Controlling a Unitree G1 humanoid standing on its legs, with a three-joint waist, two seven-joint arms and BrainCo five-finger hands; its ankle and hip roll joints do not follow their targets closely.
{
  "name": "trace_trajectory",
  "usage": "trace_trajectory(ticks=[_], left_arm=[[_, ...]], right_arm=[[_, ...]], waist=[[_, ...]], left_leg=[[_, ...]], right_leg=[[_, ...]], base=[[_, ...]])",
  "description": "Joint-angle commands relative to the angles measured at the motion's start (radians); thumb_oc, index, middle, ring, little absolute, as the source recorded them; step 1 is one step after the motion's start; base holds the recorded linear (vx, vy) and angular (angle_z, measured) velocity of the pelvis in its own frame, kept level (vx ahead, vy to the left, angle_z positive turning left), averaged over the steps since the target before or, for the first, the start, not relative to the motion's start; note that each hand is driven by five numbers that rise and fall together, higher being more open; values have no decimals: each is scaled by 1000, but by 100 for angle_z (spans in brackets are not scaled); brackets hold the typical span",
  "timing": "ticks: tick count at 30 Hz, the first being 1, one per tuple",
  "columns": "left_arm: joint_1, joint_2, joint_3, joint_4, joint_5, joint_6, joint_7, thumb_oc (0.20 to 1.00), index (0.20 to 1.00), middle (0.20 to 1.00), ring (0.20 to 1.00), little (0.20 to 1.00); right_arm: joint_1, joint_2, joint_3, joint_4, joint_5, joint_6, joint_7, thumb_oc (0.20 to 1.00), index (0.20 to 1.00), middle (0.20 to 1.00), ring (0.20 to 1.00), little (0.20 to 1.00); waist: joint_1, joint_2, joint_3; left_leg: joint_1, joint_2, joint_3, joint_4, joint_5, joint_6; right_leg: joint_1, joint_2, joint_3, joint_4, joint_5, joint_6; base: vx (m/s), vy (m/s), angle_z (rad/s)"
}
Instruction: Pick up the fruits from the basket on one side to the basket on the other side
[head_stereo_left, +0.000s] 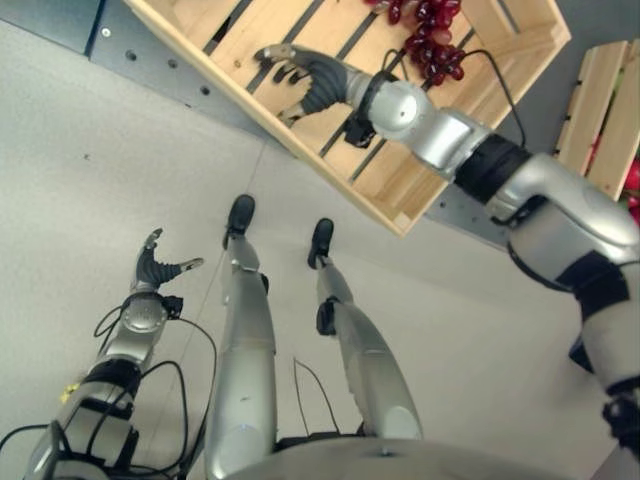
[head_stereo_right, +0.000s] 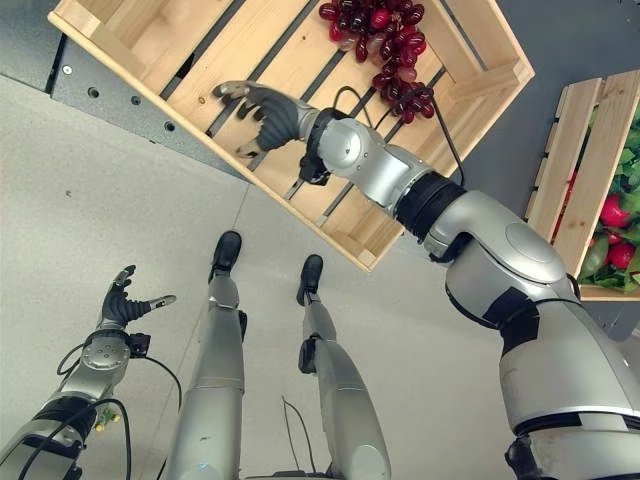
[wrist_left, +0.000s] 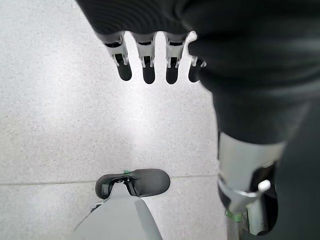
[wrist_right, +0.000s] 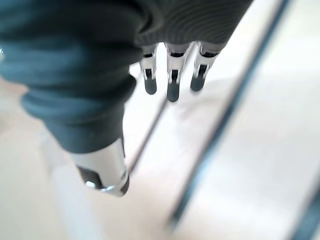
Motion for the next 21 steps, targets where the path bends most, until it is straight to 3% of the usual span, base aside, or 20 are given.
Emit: trace_trajectory(ticks=[1, 14, 21], left_arm=[[16, 43, 51, -62, 5, -11, 22, 1000, 1000, 1000, 1000, 1000], [35, 33, 28, -63, -7, -5, 28, 1000, 1000, 1000, 1000, 1000], [49, 33, 30, -81, -5, -5, 32, 1000, 1000, 1000, 1000, 1000]], right_arm=[[-130, -36, -94, 67, -32, -31, -60, 1000, 1000, 1000, 1000, 1000], [-235, -161, -127, 324, -45, -11, -134, 1000, 1000, 1000, 1000, 1000], [-244, -233, -130, 347, -36, -6, -143, 1000, 1000, 1000, 1000, 1000]], waist=[[31, -62, 89], [35, -52, 89], [36, -48, 89]], left_leg=[[91, -67, -26, -99, 59, -4], [87, -75, -30, -90, 49, 0], [76, -81, -36, -81, 43, 4]], right_leg=[[126, -19, -6, 158, -172, 92], [134, -21, -13, 158, -176, 96], [135, -25, -15, 156, -177, 99]], base=[[0, 0, 0], [7, 0, 3], [10, -1, 2]])
